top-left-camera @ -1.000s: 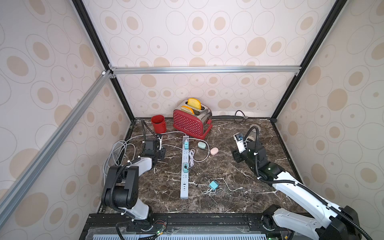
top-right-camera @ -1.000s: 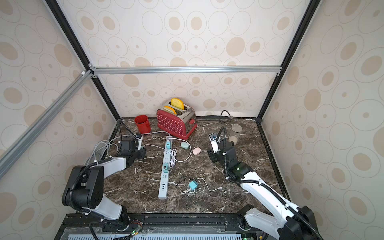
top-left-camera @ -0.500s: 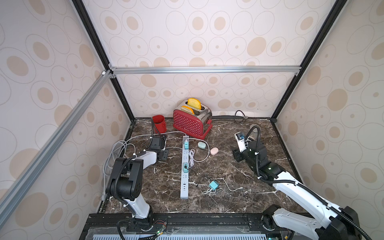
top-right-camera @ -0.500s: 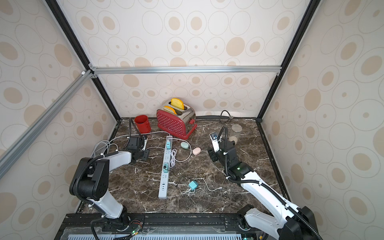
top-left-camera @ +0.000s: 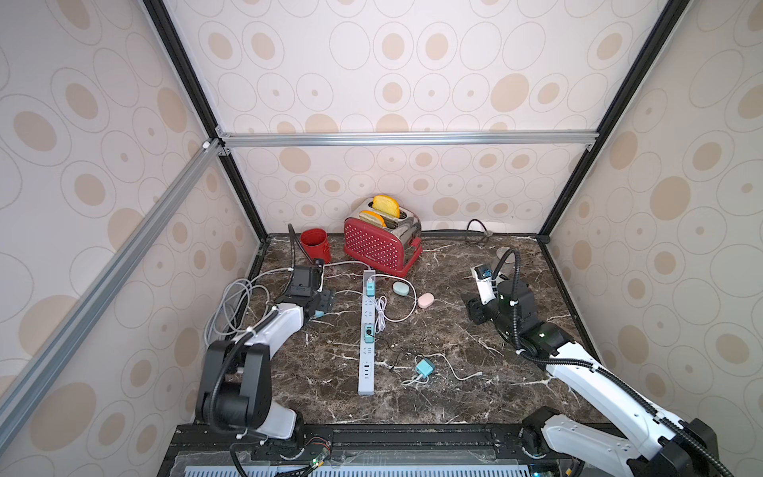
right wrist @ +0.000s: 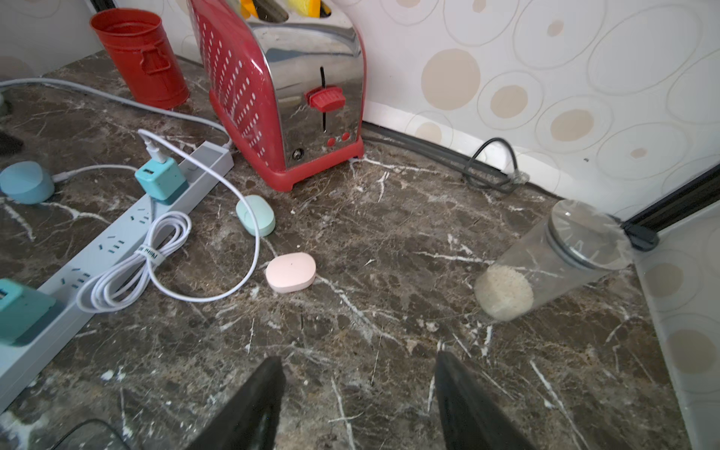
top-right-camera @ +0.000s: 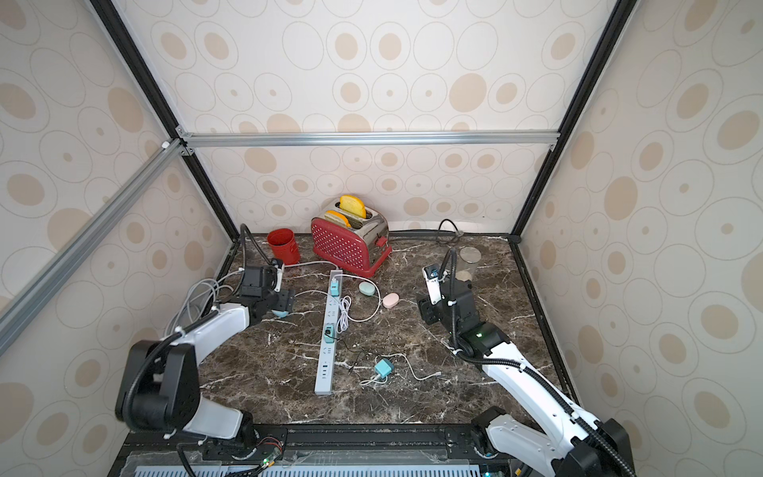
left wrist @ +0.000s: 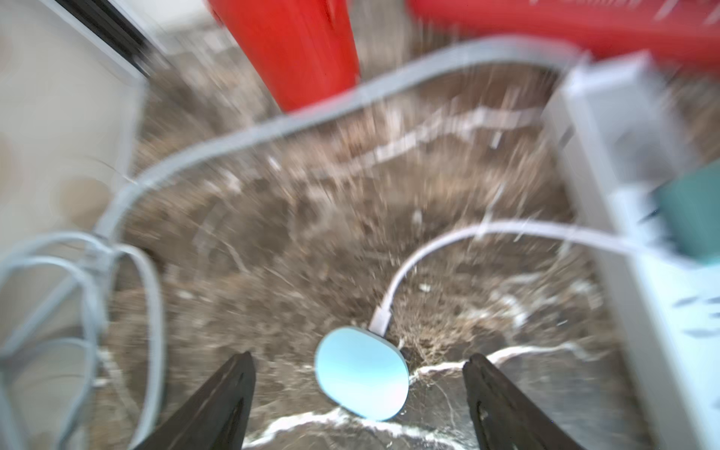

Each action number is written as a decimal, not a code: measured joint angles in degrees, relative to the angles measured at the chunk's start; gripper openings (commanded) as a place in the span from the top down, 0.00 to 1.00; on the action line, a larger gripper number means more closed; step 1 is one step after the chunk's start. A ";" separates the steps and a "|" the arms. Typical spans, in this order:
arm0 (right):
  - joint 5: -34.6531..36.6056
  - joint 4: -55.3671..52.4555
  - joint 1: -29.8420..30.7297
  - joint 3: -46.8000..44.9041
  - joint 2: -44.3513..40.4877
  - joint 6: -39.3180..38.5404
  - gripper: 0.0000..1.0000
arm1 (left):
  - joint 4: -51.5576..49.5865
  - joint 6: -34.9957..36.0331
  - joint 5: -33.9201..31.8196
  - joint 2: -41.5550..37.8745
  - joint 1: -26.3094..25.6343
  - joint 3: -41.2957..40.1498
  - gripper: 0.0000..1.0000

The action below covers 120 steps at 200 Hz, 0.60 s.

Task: Charge the bluetooth headset
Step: Place the bluetooth headset at the center of the board.

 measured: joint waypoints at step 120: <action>-17.20 -12.96 -0.48 4.22 14.19 22.69 0.48 | -10.38 -16.37 8.35 -15.45 -11.65 -1.75 0.20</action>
